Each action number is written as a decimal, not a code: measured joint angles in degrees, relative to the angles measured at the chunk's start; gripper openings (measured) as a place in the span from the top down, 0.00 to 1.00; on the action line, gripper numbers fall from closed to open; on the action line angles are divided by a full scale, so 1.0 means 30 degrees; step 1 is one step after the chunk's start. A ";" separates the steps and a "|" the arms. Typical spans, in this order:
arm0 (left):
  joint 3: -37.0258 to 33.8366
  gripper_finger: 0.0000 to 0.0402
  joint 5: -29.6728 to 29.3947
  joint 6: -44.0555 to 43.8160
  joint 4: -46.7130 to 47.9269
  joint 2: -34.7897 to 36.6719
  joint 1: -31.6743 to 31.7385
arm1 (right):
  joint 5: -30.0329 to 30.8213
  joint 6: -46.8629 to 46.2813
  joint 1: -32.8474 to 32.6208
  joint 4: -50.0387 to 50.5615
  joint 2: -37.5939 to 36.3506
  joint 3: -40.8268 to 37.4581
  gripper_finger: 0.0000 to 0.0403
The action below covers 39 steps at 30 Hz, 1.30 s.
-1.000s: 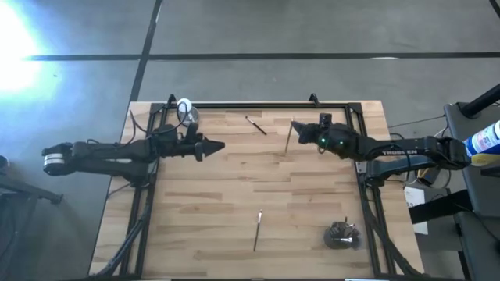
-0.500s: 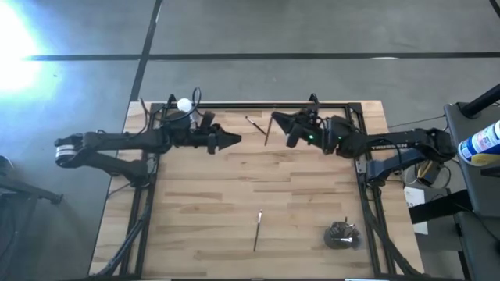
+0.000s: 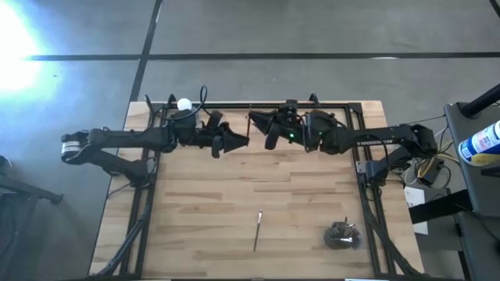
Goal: Put items in baskets/containers
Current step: Put the eyeshadow brush into the brush holder
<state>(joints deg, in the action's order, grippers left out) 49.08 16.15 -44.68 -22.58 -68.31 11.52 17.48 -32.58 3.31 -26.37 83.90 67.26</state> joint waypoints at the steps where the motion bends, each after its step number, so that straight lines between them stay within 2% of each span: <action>1: 0.0000 0.69 0.0118 0.0241 -0.0165 0.0000 -0.0073 | -0.0003 0.0035 -0.0013 0.0378 0.0141 0.0306 0.93; 5: 0.0007 0.72 0.0259 0.0722 -0.0320 0.0051 -0.0325 | -0.0191 0.0088 -0.0029 0.1036 0.0514 0.0993 0.93; 11: 0.0007 0.97 0.0168 0.1052 -0.0351 0.0051 -0.0411 | -0.0363 0.0080 -0.0029 0.1067 0.0375 0.1145 0.93; 16: 0.0007 0.98 0.0020 0.1125 -0.0198 0.0073 -0.0424 | -0.0412 -0.0081 -0.0109 0.2309 0.0190 0.1371 0.91; 24: 0.0007 0.99 -0.1007 0.2034 0.1723 0.0073 -0.0426 | -0.0402 -0.0591 -0.0146 1.2463 -0.0605 0.4643 0.76; 27: 0.0007 0.99 -0.1323 0.2399 0.1979 0.0073 -0.0426 | -0.0338 -0.1380 -0.0138 1.5024 -0.0563 0.5941 0.69; 34: 0.0007 1.00 -0.1410 0.2951 0.1905 0.0073 -0.0426 | -0.0338 -0.4199 -0.0047 1.5709 0.0481 0.6821 0.54; 39: 0.0007 1.00 -0.1410 0.2978 0.1912 0.0073 -0.0448 | -0.0182 -0.4240 0.0197 1.4947 0.1154 0.6843 0.51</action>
<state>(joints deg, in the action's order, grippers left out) 49.10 11.92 -35.75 -16.84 -68.10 10.17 16.94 -45.30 3.90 18.47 87.36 87.79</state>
